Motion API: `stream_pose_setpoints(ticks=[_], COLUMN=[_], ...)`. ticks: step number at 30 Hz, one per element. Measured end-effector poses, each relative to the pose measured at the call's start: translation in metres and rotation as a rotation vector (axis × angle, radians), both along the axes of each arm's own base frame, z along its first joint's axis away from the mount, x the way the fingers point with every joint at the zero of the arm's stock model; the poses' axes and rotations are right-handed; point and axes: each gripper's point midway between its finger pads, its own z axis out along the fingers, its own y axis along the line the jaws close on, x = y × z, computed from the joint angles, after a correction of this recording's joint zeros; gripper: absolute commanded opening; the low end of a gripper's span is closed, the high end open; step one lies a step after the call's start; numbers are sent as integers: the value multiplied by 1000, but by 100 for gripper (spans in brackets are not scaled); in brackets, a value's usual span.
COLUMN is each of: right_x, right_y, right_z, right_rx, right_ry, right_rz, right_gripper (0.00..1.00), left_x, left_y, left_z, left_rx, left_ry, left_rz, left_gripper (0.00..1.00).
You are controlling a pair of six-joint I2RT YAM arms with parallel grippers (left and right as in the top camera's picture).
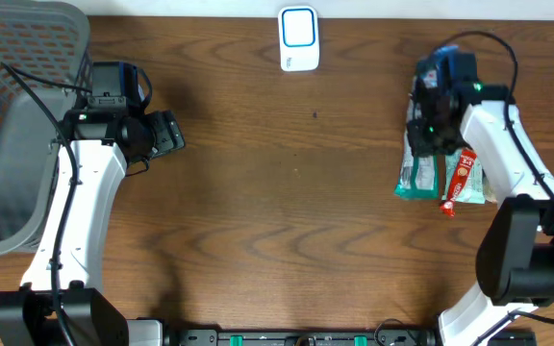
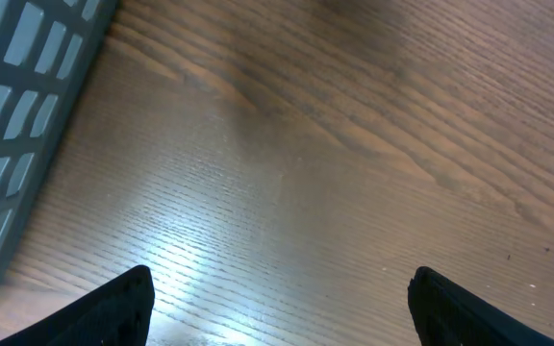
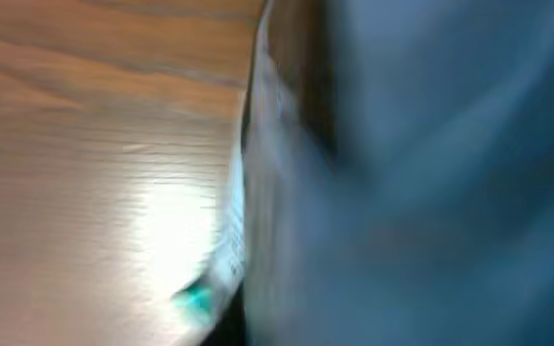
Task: Scan the item barcode
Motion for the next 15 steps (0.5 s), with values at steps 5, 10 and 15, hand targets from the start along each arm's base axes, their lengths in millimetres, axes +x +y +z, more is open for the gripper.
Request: stream_pose_setpoints(ticks=[5,10,15], right_x=[-9,-9,14], right_y=[-14,-12,-13], right_z=[-19,-10,18], right_rx=[4,15,16], right_ry=[16,27,-48], right_rz=[-39,-37,-35], right_gripper=[99,99,99], left_x=[0,0,0], left_y=[0,0,0], left_z=[0,0,0], left_rx=[0,0,0], left_ry=[0,0,0], left_rz=[0,0,0], left_gripper=[85,85,85])
